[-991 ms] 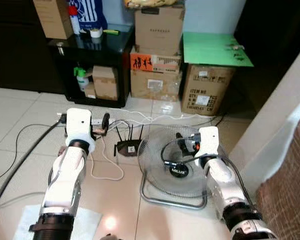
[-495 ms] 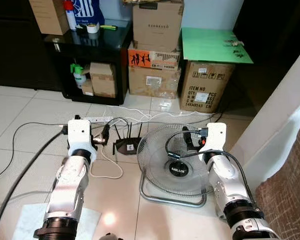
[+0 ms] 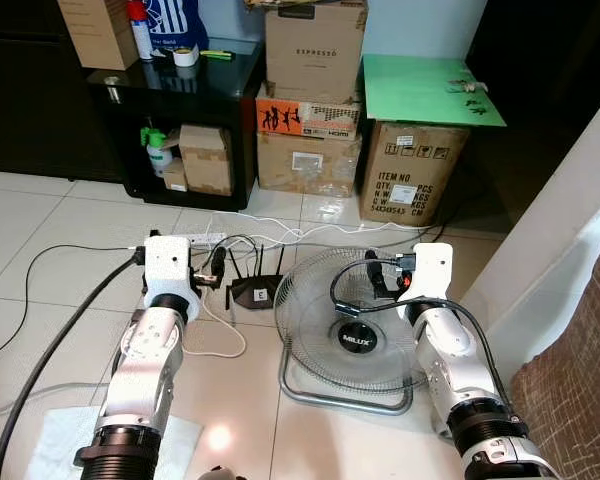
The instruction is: Restocking fridge
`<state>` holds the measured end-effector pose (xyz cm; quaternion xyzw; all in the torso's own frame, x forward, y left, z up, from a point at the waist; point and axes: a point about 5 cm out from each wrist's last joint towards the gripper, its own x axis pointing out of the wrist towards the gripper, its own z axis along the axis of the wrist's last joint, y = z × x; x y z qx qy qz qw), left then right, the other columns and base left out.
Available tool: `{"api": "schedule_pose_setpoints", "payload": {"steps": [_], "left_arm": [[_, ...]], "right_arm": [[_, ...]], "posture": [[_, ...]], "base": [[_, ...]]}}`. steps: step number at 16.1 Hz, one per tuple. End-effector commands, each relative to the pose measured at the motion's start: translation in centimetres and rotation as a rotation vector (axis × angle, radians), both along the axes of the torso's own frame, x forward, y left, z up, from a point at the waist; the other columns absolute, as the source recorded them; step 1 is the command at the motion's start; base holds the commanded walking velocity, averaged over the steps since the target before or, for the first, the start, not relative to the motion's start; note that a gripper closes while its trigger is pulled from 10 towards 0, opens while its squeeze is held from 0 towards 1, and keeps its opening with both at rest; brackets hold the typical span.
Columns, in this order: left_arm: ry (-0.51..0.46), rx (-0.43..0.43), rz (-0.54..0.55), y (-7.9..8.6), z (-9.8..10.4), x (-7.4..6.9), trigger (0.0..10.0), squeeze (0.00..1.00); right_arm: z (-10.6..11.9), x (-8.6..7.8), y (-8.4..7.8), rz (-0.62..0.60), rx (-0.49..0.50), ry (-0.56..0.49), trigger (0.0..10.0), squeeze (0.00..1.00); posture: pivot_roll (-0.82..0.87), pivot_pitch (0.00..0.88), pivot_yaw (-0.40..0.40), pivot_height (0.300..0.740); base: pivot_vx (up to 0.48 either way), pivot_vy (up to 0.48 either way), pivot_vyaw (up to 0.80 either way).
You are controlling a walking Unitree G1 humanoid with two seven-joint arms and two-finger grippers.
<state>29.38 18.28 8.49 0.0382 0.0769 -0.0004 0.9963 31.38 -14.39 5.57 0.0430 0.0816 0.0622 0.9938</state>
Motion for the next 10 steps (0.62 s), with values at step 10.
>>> {"api": "schedule_pose_setpoints", "payload": {"steps": [10], "left_arm": [[-0.051, -0.003, -0.061, -0.89, 0.82, 0.57, 10.0, 0.0]], "right_arm": [[0.08, 0.04, -0.12, -0.005, -0.016, 0.005, 10.0, 0.24]], "posture": [[-0.08, 0.0, -0.026, 0.74]], "base": [[0.0, 0.0, 0.0]]}}
